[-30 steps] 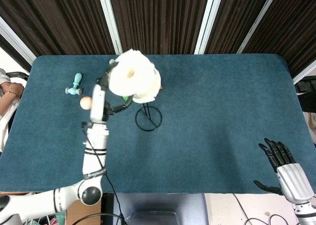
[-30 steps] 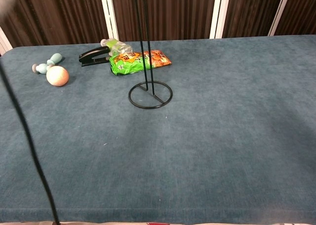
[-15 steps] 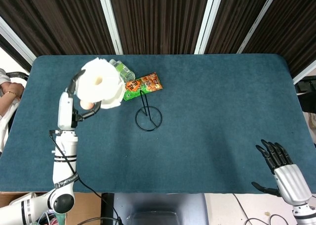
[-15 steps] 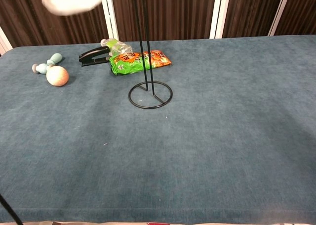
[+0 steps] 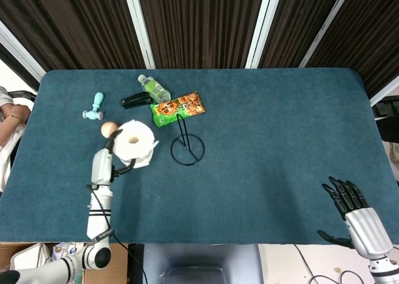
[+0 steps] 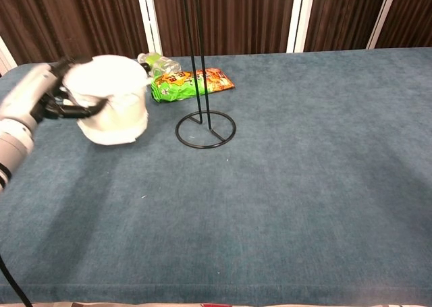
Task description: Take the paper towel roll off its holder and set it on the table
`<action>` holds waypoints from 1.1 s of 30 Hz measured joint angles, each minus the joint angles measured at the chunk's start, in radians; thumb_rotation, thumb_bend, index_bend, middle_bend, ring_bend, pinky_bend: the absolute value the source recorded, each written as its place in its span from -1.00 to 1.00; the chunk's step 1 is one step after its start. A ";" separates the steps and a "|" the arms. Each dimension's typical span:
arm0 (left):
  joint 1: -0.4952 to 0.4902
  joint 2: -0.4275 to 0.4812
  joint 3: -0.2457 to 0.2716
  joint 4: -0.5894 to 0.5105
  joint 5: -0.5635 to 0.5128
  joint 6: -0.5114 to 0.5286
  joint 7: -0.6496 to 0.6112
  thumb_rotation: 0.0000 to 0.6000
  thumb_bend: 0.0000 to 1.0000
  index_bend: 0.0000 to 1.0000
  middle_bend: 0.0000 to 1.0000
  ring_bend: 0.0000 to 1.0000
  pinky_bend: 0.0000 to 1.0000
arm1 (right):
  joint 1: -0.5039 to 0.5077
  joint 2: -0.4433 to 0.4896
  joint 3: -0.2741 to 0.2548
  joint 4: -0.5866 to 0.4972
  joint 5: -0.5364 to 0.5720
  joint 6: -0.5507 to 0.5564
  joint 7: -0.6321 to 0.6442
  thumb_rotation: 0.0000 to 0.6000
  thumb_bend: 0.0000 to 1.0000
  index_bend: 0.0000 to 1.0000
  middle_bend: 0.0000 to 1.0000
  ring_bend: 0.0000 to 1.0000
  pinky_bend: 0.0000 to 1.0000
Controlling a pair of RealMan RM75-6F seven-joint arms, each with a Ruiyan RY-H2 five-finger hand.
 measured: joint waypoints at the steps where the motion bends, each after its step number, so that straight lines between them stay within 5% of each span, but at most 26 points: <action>1: -0.002 -0.004 0.003 0.006 0.001 -0.011 -0.011 1.00 0.11 0.00 0.01 -0.26 -0.76 | -0.001 0.000 0.000 0.000 0.001 0.001 0.001 1.00 -0.83 -1.00 -1.00 -1.00 -1.00; 3: -0.005 -0.005 0.007 0.008 0.000 -0.030 -0.018 1.00 0.05 -0.16 -0.23 -0.49 -0.78 | -0.001 0.000 0.000 0.002 0.001 0.002 0.003 1.00 -0.83 -1.00 -1.00 -1.00 -1.00; 5: -0.006 0.000 0.010 -0.001 -0.008 -0.043 0.003 1.00 -0.08 -0.70 -0.74 -0.88 -0.81 | -0.001 0.001 -0.001 0.002 -0.001 0.001 0.002 1.00 -0.83 -1.00 -1.00 -1.00 -1.00; 7: -0.006 0.009 0.012 -0.018 -0.022 -0.058 0.043 1.00 -0.15 -0.98 -0.98 -1.00 -0.84 | -0.001 0.003 -0.003 0.002 -0.002 -0.002 -0.003 1.00 -0.83 -1.00 -1.00 -1.00 -1.00; 16: 0.015 0.111 0.018 -0.211 -0.051 -0.066 0.195 1.00 -0.22 -1.00 -1.00 -1.00 -0.98 | 0.001 0.004 -0.005 -0.004 -0.004 -0.009 -0.019 1.00 -0.83 -1.00 -1.00 -1.00 -1.00; 22: 0.068 0.284 0.037 -0.400 0.032 -0.004 0.217 0.97 -0.21 -1.00 -1.00 -1.00 -0.97 | 0.000 -0.006 -0.003 -0.009 -0.011 -0.008 -0.053 1.00 -0.83 -1.00 -1.00 -1.00 -1.00; 28: 0.198 0.578 0.192 -0.534 0.258 0.102 0.234 1.00 -0.17 -1.00 -1.00 -1.00 -1.00 | -0.001 -0.034 0.002 -0.017 -0.011 -0.015 -0.124 1.00 -0.83 -1.00 -1.00 -1.00 -1.00; 33: 0.320 0.630 0.320 -0.397 0.509 0.283 0.127 1.00 -0.16 -1.00 -1.00 -1.00 -1.00 | 0.006 -0.062 0.023 -0.042 0.026 -0.045 -0.192 1.00 -0.83 -1.00 -1.00 -1.00 -1.00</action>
